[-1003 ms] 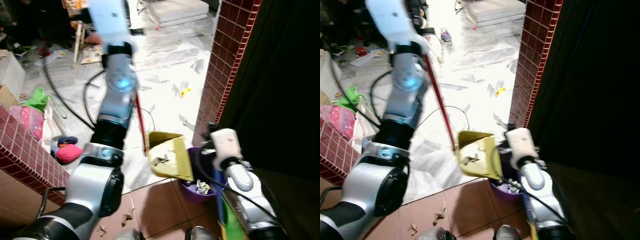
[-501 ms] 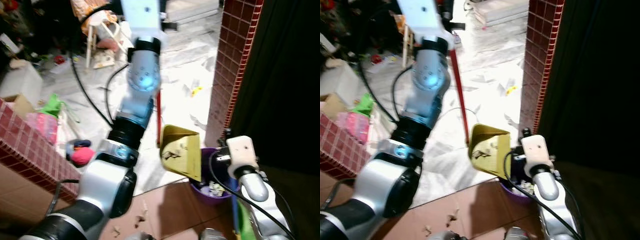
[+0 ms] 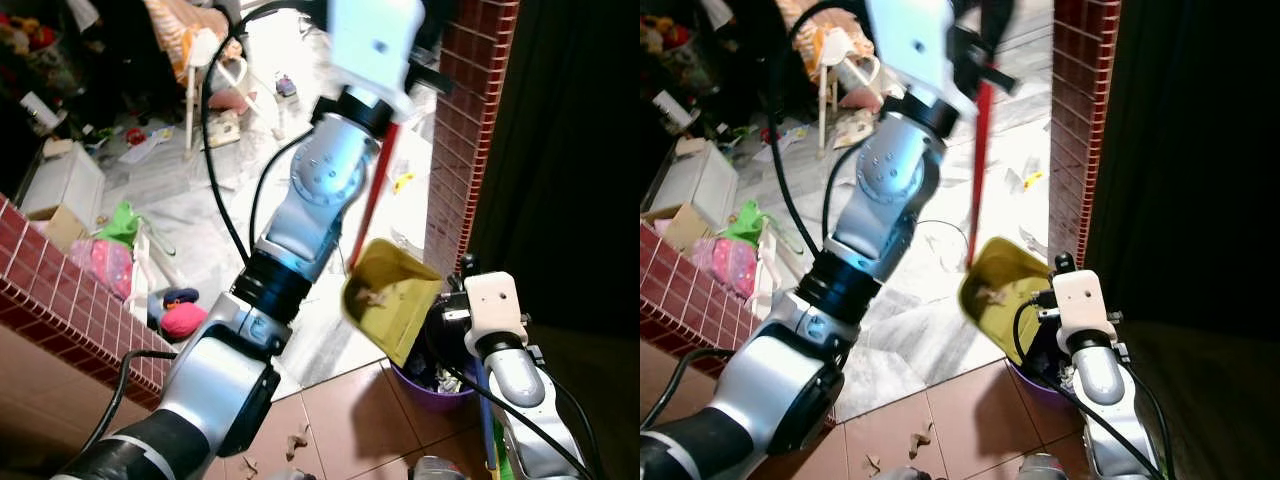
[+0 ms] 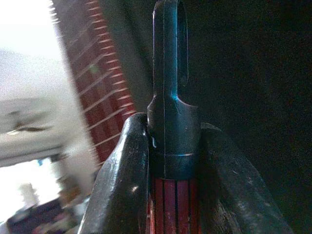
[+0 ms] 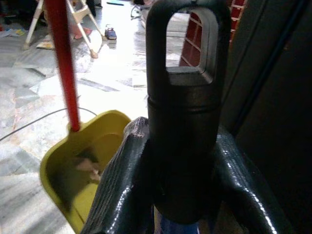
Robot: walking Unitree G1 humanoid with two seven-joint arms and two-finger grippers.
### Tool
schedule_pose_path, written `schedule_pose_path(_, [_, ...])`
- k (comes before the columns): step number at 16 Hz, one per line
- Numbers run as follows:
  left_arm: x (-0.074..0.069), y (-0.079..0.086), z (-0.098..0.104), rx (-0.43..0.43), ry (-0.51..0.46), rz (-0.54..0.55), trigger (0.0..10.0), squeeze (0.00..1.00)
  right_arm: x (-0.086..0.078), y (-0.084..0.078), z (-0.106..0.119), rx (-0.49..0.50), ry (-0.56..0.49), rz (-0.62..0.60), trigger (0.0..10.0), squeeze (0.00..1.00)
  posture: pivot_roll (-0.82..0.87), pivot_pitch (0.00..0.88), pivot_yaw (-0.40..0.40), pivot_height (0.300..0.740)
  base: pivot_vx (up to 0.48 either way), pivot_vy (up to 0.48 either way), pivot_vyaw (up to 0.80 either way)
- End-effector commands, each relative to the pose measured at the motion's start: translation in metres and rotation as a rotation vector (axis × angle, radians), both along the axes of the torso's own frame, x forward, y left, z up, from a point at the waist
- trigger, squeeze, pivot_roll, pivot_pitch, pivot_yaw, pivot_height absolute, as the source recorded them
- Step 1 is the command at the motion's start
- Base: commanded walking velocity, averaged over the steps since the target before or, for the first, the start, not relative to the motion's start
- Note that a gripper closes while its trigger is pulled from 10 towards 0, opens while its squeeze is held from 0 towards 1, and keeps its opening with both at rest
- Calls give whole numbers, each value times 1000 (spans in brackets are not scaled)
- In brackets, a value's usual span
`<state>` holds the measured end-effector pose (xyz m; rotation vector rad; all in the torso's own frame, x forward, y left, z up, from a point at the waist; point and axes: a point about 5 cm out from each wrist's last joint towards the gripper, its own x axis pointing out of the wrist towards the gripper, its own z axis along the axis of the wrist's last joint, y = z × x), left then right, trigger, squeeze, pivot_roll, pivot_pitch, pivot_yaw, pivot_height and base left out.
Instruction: Sweep floor
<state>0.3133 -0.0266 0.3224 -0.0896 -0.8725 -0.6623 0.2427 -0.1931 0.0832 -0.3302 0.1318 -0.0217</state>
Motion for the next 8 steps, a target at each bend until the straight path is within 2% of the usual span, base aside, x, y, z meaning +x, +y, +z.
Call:
schedule_pose_path(1, [-33, -33, -1, -121, 23, -179, 10000, 0, -4, -2, -16, 19, 76, -38, 10000, 0, -208, 0, 255, 740, 0, 0, 0])
schedule_pose_path(5, [-58, -44, 0, -91, -16, -340, 10000, 0, 0, 0, -15, 25, 62, -44, 10000, 0, -202, 0, 263, 740, 0, 0, 0])
schedule_pose_path(8, [-67, -46, 0, -81, -6, -404, 10000, 0, 2, 1, -14, 25, 54, -41, 10000, 0, -199, 0, 265, 740, 0, 0, 0])
